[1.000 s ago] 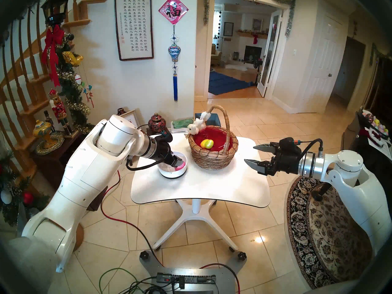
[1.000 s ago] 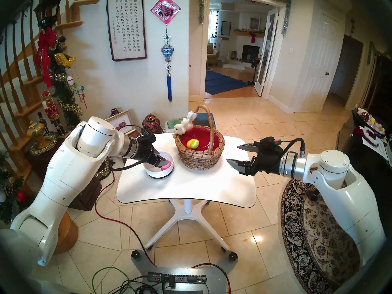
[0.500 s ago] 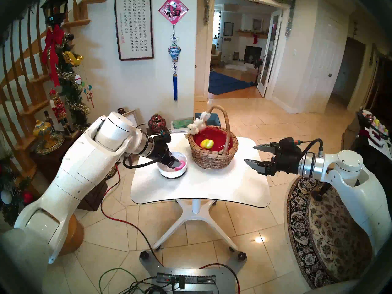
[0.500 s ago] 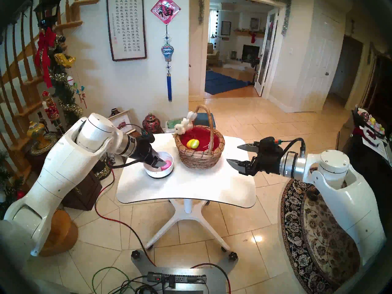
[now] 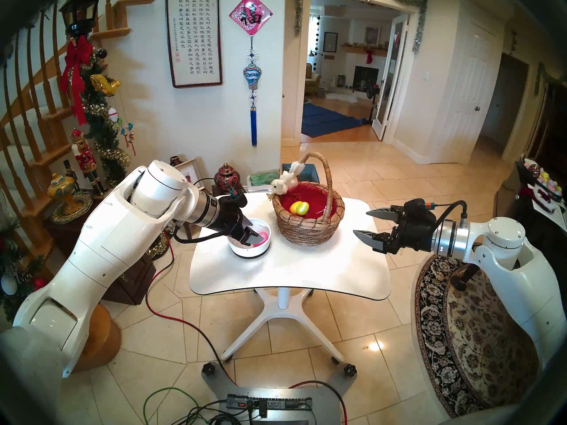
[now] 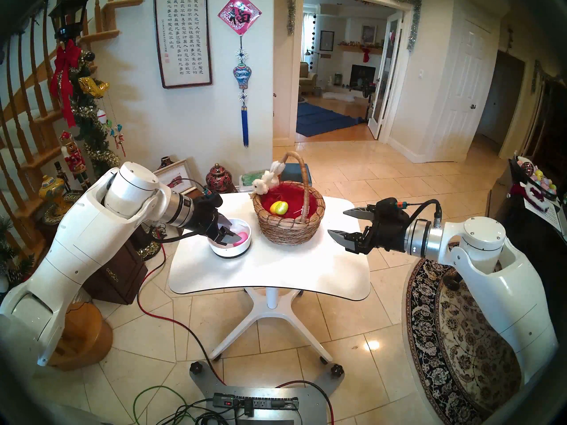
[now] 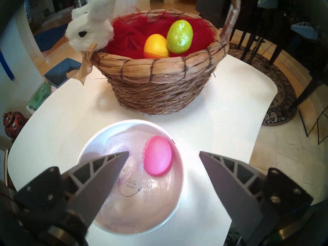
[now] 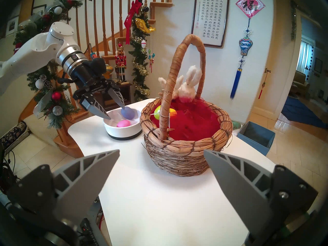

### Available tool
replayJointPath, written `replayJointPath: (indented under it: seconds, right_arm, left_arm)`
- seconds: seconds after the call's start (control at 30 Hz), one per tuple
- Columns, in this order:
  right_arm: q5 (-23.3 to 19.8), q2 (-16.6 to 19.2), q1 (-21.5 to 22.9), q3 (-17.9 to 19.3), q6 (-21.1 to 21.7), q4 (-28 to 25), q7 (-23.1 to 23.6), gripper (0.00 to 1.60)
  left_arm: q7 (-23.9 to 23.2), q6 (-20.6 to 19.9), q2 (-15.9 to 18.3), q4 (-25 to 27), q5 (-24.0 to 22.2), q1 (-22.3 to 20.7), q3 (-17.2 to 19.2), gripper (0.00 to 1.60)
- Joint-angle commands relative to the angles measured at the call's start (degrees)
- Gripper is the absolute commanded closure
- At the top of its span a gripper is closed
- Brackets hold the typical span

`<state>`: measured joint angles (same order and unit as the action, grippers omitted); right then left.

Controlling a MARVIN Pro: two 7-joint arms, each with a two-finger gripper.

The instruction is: Put easter egg into basket

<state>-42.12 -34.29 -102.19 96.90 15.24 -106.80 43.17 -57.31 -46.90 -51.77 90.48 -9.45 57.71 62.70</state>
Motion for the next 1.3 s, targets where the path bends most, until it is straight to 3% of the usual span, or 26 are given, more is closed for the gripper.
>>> replayJointPath:
  seconds: [0.0, 0.53, 1.27]
  right_arm:
    - [0.08, 0.2, -0.02, 0.37, -0.13, -0.12, 0.05, 0.0]
    - [0.03, 0.26, -0.04, 0.34, -0.16, -0.11, 0.01, 0.0]
    - [-0.04, 0.32, -0.06, 0.32, -0.2, -0.12, -0.03, 0.0]
  left_arm:
    - [-0.89, 2.0, -0.05, -0.41, -0.35, -0.99, 0.34, 0.23]
    - [1.45, 2.61, -2.28, -1.43, 0.49, -1.09, -0.36, 0.26]
    - [3.9, 0.04, -3.8, -2.02, 2.2, -0.99, -1.1, 0.36]
